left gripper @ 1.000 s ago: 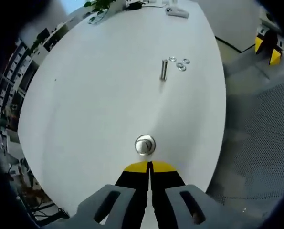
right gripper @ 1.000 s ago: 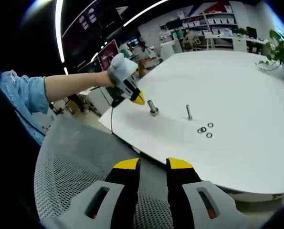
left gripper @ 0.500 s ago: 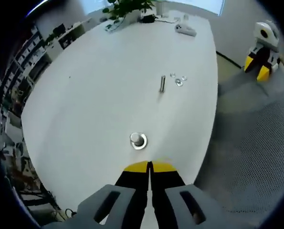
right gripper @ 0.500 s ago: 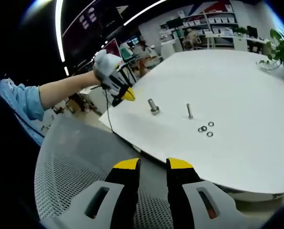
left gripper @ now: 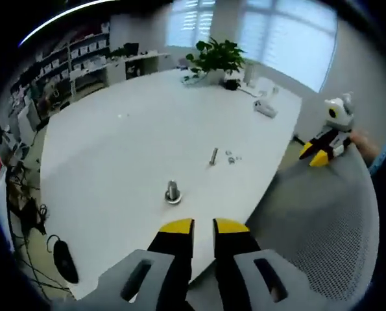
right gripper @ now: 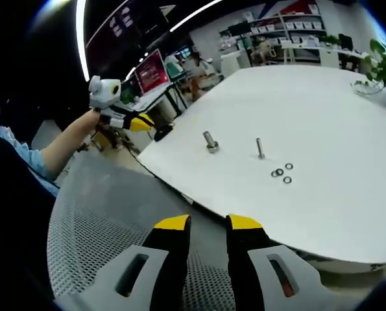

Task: Place the washer onto the threaded stud by aligning its center hole with the stud, sliding it down to the base, and recovering from edge contact or off-axis alignment until the washer reaches the visible bottom stop.

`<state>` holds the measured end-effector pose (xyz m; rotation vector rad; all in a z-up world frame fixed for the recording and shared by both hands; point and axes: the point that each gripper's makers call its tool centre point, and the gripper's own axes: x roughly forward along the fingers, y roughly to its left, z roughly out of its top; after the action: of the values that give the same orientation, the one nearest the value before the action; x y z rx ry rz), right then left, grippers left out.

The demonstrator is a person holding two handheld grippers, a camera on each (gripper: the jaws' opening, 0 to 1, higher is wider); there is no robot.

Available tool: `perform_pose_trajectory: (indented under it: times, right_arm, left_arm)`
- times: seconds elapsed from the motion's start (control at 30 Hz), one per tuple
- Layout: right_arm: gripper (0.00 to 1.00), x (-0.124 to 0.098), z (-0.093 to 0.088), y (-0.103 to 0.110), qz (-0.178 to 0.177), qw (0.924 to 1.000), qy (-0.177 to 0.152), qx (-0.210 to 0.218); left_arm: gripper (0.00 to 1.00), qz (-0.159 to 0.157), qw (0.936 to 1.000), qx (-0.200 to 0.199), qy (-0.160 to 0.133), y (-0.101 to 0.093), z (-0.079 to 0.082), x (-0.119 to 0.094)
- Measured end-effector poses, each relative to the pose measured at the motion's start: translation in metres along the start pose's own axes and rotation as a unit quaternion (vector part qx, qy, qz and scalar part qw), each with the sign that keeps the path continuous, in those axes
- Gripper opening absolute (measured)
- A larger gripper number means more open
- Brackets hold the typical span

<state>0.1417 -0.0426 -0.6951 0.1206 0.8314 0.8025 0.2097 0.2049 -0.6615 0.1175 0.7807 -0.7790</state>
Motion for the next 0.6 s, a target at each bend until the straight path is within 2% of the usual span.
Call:
perform_pose_trajectory:
  times: [0.1,0.2,0.27,0.37,0.47,0.53,0.6]
  right_arm:
    - [0.25,-0.001,-0.001,-0.001,-0.001,1.0000,-0.001,0.004]
    - [0.27,-0.003,0.003,-0.006,-0.015,0.9997,-0.017,0.012]
    - [0.28,-0.002,0.003,-0.004,-0.011,0.9997,-0.016,0.013]
    - [0.28,-0.002,0.001,-0.003,-0.007,0.9999,-0.010,0.010]
    - [0.28,-0.002,0.001,-0.002,-0.005,0.9999,-0.010,0.011]
    - [0.28,-0.002,0.000,-0.001,-0.004,0.9999,-0.008,0.011]
    - [0.28,-0.002,-0.001,-0.002,-0.004,0.9999,-0.006,0.012]
  left_arm:
    - [0.19,0.013,0.9997,-0.014,-0.012,-0.008,-0.010,-0.009]
    - [0.19,0.018,0.9996,-0.004,-0.023,-0.020,-0.018,-0.013]
    - [0.20,0.020,0.9991,-0.019,-0.033,-0.026,-0.020,-0.012]
    - [0.22,0.014,0.9980,-0.034,-0.052,-0.039,-0.017,-0.009]
    - [0.22,-0.006,0.9964,-0.035,-0.077,-0.053,-0.010,-0.007]
    - [0.22,-0.021,0.9960,-0.050,-0.071,-0.061,-0.012,-0.003]
    - [0.22,-0.017,0.9964,-0.049,-0.067,-0.061,-0.015,0.000]
